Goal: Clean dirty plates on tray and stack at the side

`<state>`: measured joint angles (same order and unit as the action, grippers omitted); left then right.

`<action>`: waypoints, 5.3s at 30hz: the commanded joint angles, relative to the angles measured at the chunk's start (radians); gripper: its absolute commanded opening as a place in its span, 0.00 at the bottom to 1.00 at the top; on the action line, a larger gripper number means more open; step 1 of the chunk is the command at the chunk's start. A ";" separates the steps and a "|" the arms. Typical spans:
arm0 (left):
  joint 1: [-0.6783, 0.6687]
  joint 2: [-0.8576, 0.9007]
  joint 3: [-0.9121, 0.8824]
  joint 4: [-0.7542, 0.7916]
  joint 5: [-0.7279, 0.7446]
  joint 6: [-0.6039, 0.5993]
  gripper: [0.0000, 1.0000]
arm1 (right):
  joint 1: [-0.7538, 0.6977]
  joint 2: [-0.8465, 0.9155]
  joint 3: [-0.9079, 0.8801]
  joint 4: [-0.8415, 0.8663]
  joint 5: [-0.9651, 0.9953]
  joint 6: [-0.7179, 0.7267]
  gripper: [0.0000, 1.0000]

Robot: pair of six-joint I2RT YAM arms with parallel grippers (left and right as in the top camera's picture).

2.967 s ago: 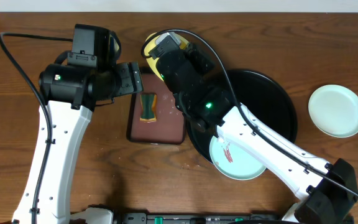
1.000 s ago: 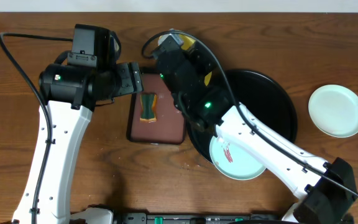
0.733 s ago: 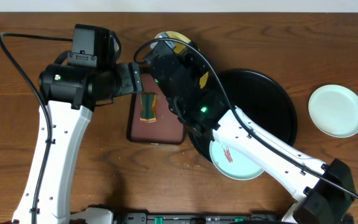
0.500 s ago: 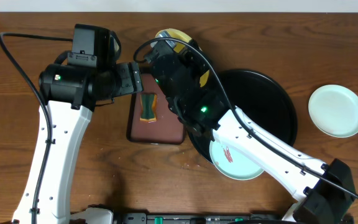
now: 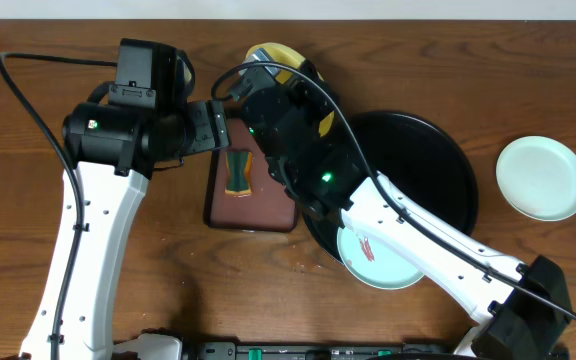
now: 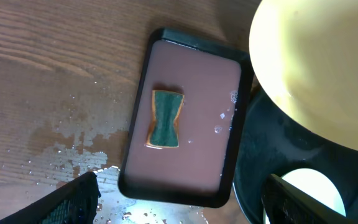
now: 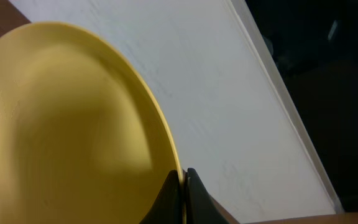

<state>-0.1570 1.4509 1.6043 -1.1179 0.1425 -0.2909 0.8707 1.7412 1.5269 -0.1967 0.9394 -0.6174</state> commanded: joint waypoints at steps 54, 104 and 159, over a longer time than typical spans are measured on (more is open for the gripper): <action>0.008 -0.007 0.009 0.000 -0.017 0.002 0.85 | -0.861 -0.054 0.036 -0.501 -1.450 1.023 0.01; 0.008 -0.007 0.009 0.000 -0.017 0.002 0.84 | -0.967 -0.288 -0.399 -0.859 -1.163 0.783 0.61; -0.007 0.024 -0.033 0.002 -0.020 0.002 0.85 | -0.934 0.090 -0.194 -0.771 -1.423 0.709 0.37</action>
<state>-0.1528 1.4513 1.6024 -1.1168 0.1280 -0.2909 -0.0628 1.8156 1.3289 -0.9646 -0.4335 0.1246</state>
